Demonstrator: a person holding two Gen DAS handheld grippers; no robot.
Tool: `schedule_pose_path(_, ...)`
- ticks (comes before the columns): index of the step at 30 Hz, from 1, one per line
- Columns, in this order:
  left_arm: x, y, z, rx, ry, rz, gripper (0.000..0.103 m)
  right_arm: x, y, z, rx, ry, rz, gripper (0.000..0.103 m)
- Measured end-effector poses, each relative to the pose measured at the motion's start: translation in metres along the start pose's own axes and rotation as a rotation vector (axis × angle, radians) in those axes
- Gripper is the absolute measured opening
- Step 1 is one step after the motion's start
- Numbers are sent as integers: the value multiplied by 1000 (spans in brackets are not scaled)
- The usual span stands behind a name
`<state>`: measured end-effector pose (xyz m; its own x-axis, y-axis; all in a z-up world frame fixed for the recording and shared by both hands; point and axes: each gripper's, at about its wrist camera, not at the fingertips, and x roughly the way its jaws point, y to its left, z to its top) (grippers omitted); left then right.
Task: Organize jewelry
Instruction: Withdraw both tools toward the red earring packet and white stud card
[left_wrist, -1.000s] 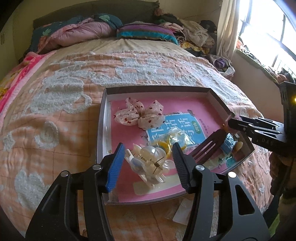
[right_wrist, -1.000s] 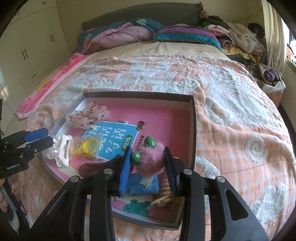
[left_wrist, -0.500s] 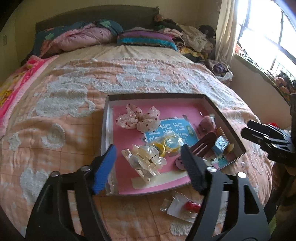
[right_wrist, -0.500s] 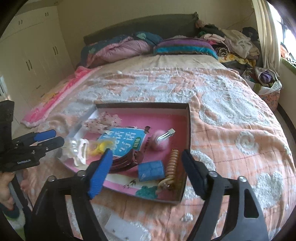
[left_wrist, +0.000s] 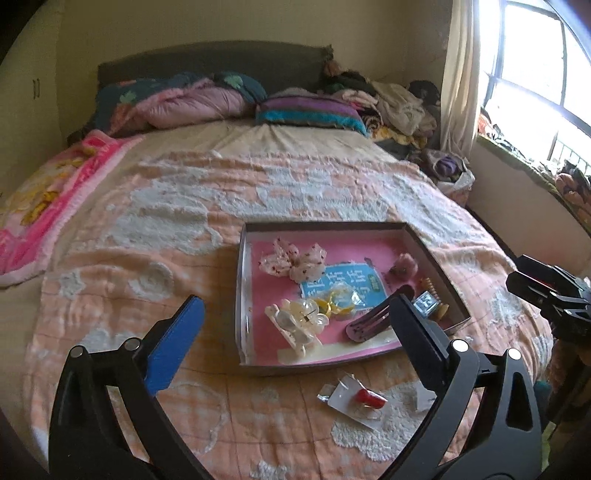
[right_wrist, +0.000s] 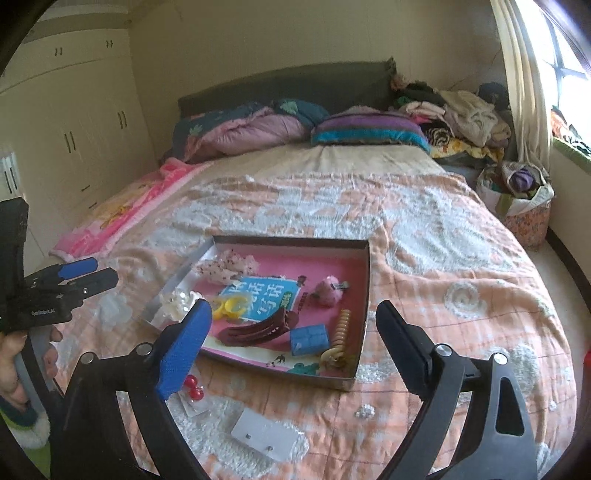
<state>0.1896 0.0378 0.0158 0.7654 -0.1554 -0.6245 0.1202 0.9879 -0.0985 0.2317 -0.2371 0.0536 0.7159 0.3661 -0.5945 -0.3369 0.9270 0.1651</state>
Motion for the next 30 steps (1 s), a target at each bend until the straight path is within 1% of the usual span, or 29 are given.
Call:
schedule_pose_path(6,-24,-5,-2,7,-48,16,94,-22,1,-1,-8,-24,6,90)
schedule_pose_path(11,-31,-10,-10,3,-42,8,94,-37,2,-8,-32,-32,7,90)
schedule_pose_path(18,-26,-18,-28,-6,12,0,94,-45,4,-28,-93,-16,-4,90)
schedule_pose_path(22,-17,-22,-41,-19,59,-13,94,-44,4,-41,-136,1,4,90)
schedule_pose_path(26,-6,-28,-56,-18,104,-9,94,-37,3,-57,-174,44,15,90)
schedule_pose_path(30,4,-35,-69,-11,135,-33,94,-24,5,-73,-201,98,33,90)
